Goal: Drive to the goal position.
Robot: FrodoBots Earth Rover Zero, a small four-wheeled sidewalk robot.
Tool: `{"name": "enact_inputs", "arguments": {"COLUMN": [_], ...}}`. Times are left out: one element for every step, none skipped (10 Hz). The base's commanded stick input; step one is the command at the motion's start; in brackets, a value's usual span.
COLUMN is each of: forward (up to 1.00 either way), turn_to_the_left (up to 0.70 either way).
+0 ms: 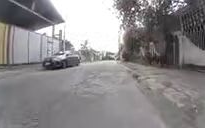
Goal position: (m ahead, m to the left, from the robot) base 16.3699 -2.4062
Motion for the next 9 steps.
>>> {"name": "enact_inputs", "arguments": {"forward": [0.67,0.67,0.67,0.67,0.67,0.67,0.67,0.67,0.67], "turn_to_the_left": [0.00,0.00,0.00,-0.04,-0.21,-0.22,-0.07,0.00,0.00]}}
